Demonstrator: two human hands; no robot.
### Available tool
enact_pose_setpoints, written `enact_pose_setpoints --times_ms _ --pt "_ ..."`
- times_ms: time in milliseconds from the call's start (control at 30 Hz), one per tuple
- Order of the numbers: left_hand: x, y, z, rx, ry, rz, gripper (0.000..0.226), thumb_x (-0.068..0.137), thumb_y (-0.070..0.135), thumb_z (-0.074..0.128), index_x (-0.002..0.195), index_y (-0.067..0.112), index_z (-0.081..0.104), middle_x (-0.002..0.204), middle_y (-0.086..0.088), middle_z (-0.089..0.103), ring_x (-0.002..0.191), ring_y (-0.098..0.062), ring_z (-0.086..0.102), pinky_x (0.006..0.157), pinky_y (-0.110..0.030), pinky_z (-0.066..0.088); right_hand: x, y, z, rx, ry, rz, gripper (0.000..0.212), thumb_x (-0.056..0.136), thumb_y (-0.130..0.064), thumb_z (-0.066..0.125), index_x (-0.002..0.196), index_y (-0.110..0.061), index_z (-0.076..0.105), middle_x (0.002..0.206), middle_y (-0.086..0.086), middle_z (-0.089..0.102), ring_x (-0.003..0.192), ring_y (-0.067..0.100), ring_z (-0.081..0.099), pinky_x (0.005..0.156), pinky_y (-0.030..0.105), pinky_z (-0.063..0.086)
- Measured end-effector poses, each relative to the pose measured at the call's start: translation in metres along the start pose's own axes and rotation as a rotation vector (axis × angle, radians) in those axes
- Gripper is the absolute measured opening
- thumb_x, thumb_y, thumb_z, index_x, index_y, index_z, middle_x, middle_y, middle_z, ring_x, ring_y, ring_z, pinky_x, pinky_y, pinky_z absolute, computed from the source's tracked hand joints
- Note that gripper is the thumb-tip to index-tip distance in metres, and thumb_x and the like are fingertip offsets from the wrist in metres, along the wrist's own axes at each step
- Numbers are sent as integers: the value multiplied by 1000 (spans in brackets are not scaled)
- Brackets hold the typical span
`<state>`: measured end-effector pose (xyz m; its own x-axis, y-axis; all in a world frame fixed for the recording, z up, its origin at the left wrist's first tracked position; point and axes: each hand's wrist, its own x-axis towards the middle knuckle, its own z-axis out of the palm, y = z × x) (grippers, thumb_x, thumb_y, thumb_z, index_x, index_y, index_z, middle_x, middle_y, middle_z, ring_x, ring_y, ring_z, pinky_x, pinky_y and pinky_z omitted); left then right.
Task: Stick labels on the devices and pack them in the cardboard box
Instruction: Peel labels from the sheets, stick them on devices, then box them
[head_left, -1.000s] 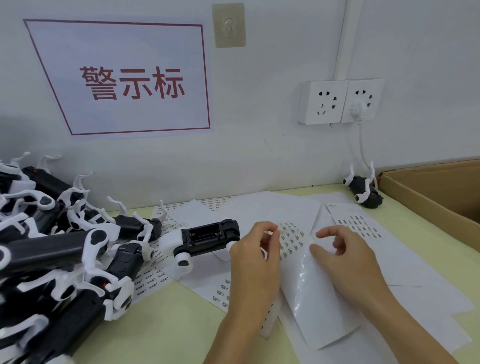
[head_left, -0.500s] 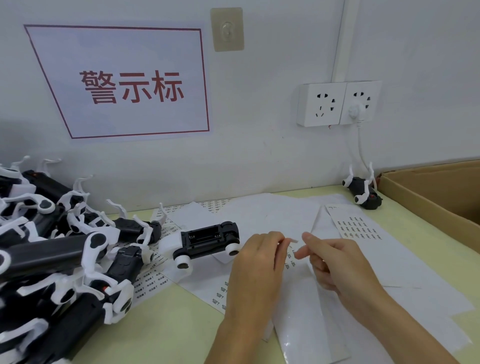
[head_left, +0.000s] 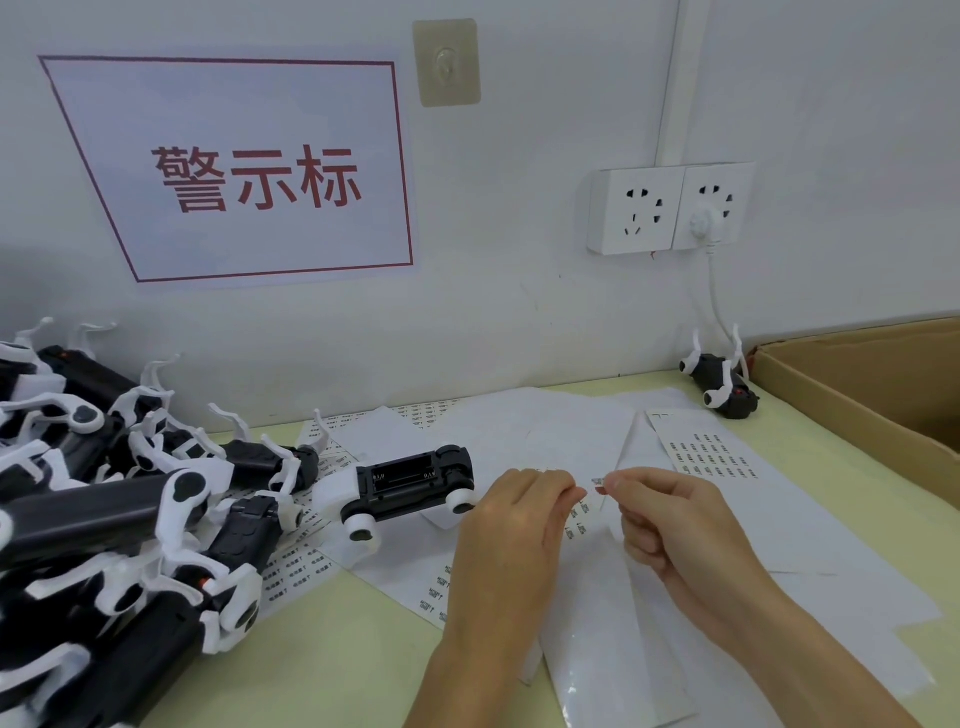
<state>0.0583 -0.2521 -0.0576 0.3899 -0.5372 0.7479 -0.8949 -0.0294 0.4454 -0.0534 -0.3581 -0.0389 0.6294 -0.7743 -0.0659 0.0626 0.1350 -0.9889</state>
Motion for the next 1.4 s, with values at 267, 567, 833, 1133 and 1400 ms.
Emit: enact_pose_setpoints --times_ms 267,567,833,1133,1400 --pt "28 12 -31 -62 9 -148 23 93 13 58 112 17 68 98 8 64 87 -2 56 76 -12 43 -1 1 3 -111 67 -137 18 91 -10 68 75 -14 76 54 0 41 46 13 32 44 20 29" --pt "48 -22 -99 361 -339 -409 52 84 31 57 133 43 43 116 21 49 123 -7 42 113 -37 14 -1 4 3 -185 80 -187 17 91 -13 69 77 -18 77 53 -6 48 45 7 40 44 14 35" --pt "37 -43 -91 561 -463 -353 47 91 21 58 130 42 42 111 16 60 108 -12 53 88 -31 22 -2 4 4 -199 89 -188 20 91 -12 69 75 -21 77 55 -6 53 43 7 41 44 13 36" --pt "43 -36 -95 -136 -162 -659 25 83 32 78 89 42 56 88 8 67 56 -10 68 51 -25 56 -2 5 6 -223 99 -181 18 92 -12 68 77 -16 76 52 -11 53 43 1 44 45 11 35" --pt "27 -37 -64 -732 -238 -851 42 91 29 71 118 57 57 92 -2 65 63 -11 64 59 -29 49 -3 3 7 -237 115 -191 20 92 -12 68 75 -18 76 53 -9 53 45 4 43 54 23 35"
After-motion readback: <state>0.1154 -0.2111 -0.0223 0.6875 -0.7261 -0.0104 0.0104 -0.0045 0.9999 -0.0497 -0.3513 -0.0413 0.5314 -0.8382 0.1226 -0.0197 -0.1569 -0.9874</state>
